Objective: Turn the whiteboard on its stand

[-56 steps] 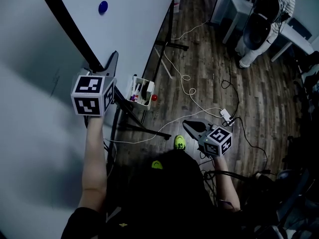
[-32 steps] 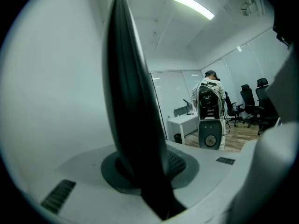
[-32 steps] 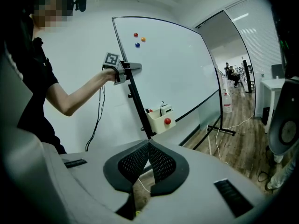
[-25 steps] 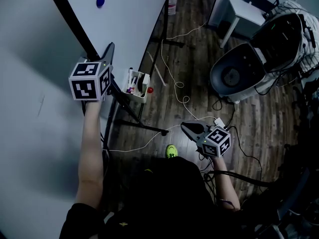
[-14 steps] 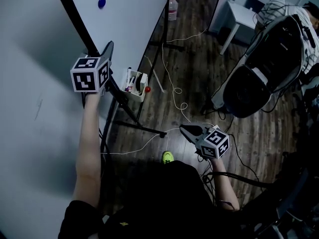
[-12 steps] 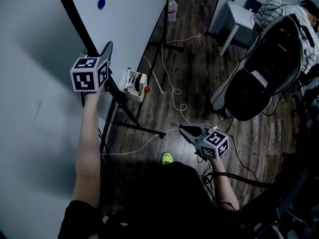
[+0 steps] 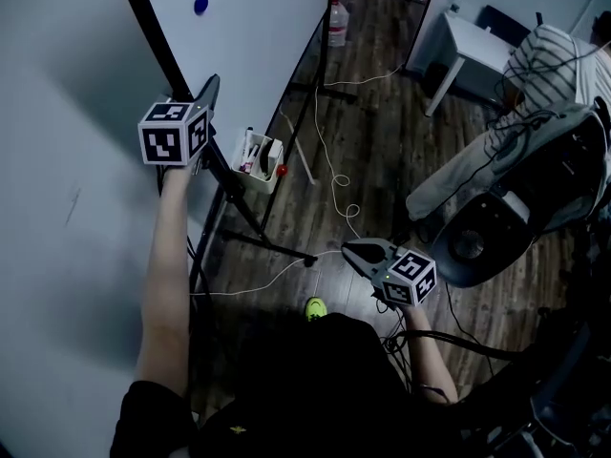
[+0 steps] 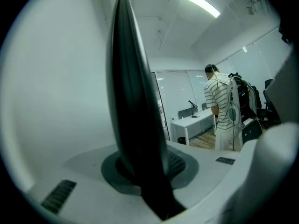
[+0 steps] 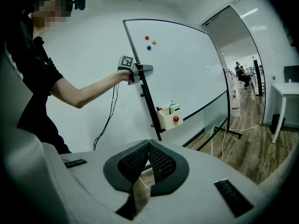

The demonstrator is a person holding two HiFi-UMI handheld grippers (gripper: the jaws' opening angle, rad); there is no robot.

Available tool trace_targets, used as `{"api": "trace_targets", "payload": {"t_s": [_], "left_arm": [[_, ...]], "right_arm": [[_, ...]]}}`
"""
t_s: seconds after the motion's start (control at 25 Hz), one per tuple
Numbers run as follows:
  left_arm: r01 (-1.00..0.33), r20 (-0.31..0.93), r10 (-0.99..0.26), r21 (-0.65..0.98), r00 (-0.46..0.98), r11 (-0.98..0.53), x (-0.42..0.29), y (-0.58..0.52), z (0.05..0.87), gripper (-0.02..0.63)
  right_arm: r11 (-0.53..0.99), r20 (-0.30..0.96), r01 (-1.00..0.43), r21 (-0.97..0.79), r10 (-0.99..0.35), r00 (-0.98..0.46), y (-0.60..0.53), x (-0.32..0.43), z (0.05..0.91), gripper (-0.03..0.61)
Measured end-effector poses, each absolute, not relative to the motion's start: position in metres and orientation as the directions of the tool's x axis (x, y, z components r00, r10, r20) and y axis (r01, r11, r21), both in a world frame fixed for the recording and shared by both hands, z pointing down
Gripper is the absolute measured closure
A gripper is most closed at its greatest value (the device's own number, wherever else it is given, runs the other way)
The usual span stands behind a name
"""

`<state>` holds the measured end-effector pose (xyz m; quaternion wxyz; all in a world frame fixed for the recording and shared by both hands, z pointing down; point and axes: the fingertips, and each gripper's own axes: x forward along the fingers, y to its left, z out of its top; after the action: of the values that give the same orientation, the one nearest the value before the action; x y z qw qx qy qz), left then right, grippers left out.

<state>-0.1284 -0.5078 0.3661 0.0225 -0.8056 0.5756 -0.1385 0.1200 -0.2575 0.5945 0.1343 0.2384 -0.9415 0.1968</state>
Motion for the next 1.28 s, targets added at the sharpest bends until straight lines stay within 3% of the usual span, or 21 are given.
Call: {"api": "trace_targets", "payload": {"t_s": [0.32, 0.52, 0.72, 1.0, 1.28], "left_arm": [[-0.913, 0.181, -0.931, -0.21, 0.317, -0.351, -0.126, -0.504, 0.36, 0.518], [-0.911, 0.17, -0.918, -0.151, 0.359, -0.384, -0.126, -0.499, 0.361, 0.379], [-0.913, 0.165, -0.917, -0.131, 0.364, -0.386, -0.137, -0.472, 0.377, 0.344], [-0.942, 0.185, -0.934, -0.08, 0.306, -0.325, -0.162, -0.415, 0.413, 0.344], [-0.929, 0.23, -0.906, -0.015, 0.356, -0.369, -0.163, -0.372, 0.467, 0.344]], "right_arm": [[0.828, 0.352, -0.467, -0.308, -0.357, -0.865, -0.26, 0.117, 0.591, 0.578], [0.835, 0.356, -0.45, -0.315, -0.336, -0.872, -0.262, 0.117, 0.593, 0.578], [0.842, 0.366, -0.427, -0.33, -0.303, -0.88, -0.268, 0.113, 0.605, 0.578], [0.853, 0.373, -0.387, -0.35, -0.252, -0.893, -0.277, 0.095, 0.62, 0.578], [0.912, 0.348, -0.341, -0.226, -0.251, -0.903, -0.297, 0.056, 0.61, 0.578]]}}
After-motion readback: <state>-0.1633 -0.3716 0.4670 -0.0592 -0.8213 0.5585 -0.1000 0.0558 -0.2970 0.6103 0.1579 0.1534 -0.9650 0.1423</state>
